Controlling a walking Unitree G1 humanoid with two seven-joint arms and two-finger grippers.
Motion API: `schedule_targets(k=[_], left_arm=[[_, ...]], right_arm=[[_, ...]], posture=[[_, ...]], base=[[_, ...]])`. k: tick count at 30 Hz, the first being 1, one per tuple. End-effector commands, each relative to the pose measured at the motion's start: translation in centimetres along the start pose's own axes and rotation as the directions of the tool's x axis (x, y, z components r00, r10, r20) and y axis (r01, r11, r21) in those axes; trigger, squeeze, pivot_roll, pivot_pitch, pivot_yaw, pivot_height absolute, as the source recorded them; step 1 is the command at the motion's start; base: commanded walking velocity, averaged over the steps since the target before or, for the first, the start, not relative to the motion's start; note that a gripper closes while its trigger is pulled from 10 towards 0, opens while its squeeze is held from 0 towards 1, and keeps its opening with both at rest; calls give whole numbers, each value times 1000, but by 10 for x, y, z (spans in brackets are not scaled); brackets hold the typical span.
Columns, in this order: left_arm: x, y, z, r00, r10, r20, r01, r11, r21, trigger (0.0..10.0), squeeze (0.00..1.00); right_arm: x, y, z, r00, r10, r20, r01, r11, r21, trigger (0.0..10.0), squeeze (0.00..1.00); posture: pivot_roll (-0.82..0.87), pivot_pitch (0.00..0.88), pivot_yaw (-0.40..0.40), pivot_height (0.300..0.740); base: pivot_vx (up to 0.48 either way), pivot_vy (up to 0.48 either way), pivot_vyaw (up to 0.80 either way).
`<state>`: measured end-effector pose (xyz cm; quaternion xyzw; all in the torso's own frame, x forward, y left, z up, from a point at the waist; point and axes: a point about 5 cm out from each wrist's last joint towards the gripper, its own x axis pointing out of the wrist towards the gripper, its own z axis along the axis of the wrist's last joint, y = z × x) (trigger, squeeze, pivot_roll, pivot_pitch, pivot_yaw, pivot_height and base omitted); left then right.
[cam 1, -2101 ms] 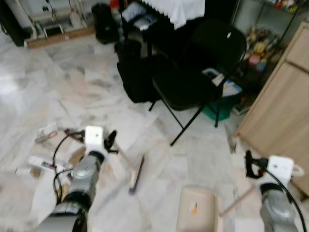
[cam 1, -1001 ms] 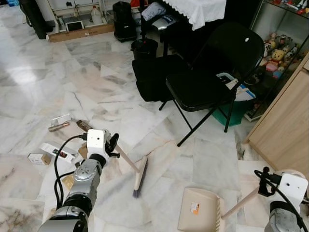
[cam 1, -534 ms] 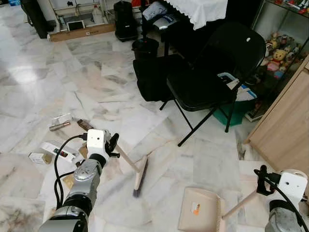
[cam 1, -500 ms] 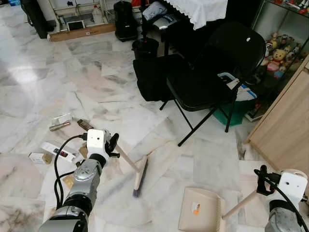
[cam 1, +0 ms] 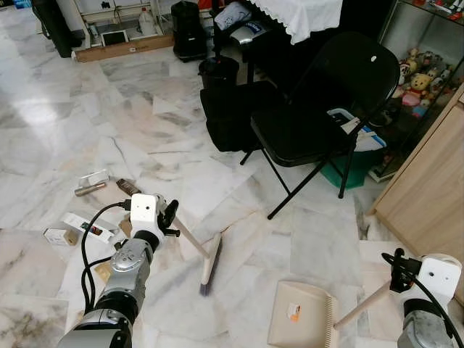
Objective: Sweep floor
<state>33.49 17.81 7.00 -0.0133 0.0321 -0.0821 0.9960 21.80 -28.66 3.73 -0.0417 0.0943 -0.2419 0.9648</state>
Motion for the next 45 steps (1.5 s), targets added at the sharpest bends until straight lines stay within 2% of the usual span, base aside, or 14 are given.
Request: schedule_targets(k=[1,30,41,42,43,45], left_arm=[[1,3,5,1000,-4,16,4,1000,22,10000,0],[0,3,4,1000,-5,14,5,1000,18,10000,0],[1,3,5,1000,-6,16,5,1000,21,10000,0],[2,4,6,1000,-6,18,5,1000,22,10000,0],[2,4,7,1000,-5,19,5,1000,23,10000,0],[3,4,8,1000,-5,24,5,1000,23,10000,0]], right_arm=[[0,-3,-1,1000,-7,-5,7,1000,-1,0,0],[0,-2,0,1000,8,7,-8,1000,7,0,0],[5,4,10,999,19,44,-19,1000,6,0,0],[7,3,16,998,1,66,-2,1000,13,2078,0],[8,2,20,997,-5,80,3,1000,21,10000,0],[11,2,28,994,-11,109,8,999,33,10000,0]], posture=[[0,119,47,740],[1,117,47,740],[3,93,48,740],[5,88,50,740],[3,86,50,740],[2,85,50,740]], base=[[0,0,0],[0,0,0],[0,0,0],[0,0,0],[0,0,0],[0,0,0]])
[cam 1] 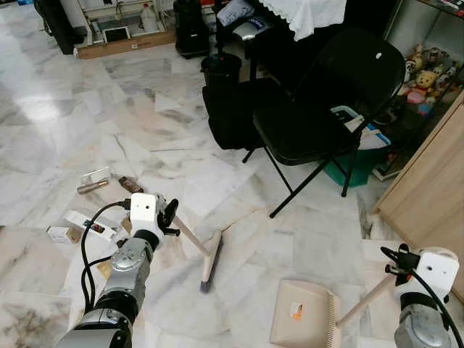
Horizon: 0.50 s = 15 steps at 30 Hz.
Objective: Sweep floor
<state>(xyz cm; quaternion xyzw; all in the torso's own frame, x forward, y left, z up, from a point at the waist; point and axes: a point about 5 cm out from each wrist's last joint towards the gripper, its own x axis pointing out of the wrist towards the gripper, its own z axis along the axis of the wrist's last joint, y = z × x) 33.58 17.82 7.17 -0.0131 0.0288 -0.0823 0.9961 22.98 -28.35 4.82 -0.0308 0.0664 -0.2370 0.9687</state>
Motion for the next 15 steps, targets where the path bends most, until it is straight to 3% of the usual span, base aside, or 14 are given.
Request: schedule_targets(k=[1,15], left_arm=[[2,4,7,1000,-5,18,4,1000,22,10000,0],[11,3,24,997,4,75,-5,1000,24,10000,0]], right_arm=[[5,-4,16,998,-19,62,19,1000,-2,10000,0],[17,11,67,978,24,208,-29,999,19,10000,0]], posture=[[2,85,50,740],[10,102,45,740]], base=[[0,0,0],[0,0,0]])
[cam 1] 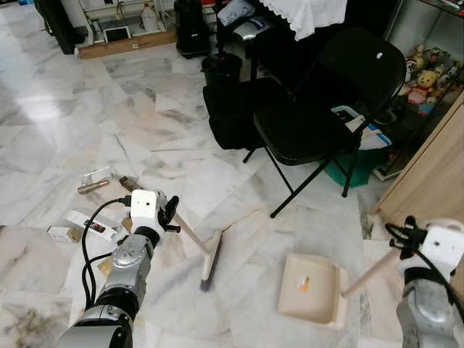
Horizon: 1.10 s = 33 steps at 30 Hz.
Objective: Sweep floor
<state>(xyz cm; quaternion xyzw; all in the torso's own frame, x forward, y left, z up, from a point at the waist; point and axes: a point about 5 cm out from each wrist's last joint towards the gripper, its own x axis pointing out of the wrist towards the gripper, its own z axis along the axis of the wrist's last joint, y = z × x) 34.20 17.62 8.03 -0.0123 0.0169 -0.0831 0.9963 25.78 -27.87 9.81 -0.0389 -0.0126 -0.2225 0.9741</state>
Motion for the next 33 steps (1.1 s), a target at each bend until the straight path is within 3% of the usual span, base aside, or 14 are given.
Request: schedule_targets(k=[1,9,17,24,33], left_arm=[[7,6,20,997,12,72,-13,1000,16,10000,0],[16,0,44,986,15,167,-17,1000,13,10000,0],[14,-1,40,988,13,153,-12,1000,-11,10000,0],[13,-3,40,988,11,156,-8,1000,-15,10000,0],[12,-5,39,988,-3,153,6,1000,-16,10000,0]], right_arm=[[4,2,19,998,10,69,-11,1000,7,10000,0],[5,12,24,997,32,70,-33,999,26,10000,0],[5,13,27,997,34,67,-36,999,30,10000,0],[4,13,24,997,42,57,-41,999,-20,10000,0],[1,15,24,997,49,60,-50,999,14,10000,0]], posture=[[11,106,47,740],[32,111,42,740],[28,112,40,740],[33,103,40,740],[23,80,43,740]], base=[[0,0,0],[0,0,0],[0,0,0],[0,480,346],[0,480,182]])
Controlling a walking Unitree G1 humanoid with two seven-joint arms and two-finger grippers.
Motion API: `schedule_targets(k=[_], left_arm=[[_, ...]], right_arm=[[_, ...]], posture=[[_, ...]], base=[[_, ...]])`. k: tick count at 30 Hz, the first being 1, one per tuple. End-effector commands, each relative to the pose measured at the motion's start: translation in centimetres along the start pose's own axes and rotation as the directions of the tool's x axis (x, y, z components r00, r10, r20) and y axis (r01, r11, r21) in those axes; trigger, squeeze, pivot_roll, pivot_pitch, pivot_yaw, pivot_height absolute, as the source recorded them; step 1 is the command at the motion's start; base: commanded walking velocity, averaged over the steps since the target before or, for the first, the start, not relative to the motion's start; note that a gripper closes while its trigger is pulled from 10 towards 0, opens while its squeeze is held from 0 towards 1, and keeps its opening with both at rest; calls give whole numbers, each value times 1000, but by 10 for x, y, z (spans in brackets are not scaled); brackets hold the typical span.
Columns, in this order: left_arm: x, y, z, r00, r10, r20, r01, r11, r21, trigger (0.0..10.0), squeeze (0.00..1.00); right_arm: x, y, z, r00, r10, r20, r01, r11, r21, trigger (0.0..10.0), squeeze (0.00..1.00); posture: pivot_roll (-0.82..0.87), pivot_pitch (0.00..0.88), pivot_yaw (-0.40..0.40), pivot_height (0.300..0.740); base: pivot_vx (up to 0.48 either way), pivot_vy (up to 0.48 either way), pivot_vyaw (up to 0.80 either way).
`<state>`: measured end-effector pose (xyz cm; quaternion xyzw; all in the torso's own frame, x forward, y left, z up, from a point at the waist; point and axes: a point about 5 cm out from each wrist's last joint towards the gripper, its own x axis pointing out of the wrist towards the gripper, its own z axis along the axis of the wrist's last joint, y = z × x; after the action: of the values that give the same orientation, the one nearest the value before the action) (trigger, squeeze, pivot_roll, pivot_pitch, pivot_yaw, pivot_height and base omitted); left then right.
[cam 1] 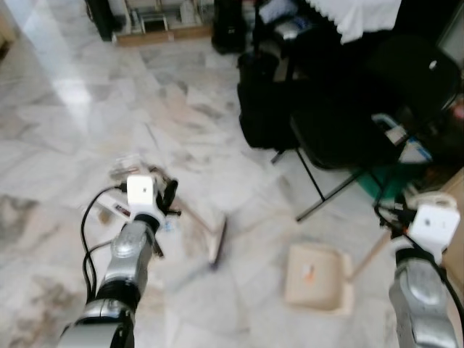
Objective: Sweep floor
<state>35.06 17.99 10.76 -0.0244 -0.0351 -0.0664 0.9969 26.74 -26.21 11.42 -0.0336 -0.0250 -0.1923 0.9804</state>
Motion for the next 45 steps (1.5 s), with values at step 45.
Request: schedule_targets(k=[45], left_arm=[[5,-3,17,998,-6,65,6,1000,8,10000,0]], right_arm=[[3,7,4,1000,24,6,-24,1000,-12,10000,0]], posture=[[48,130,30,740]], base=[[0,266,197]])
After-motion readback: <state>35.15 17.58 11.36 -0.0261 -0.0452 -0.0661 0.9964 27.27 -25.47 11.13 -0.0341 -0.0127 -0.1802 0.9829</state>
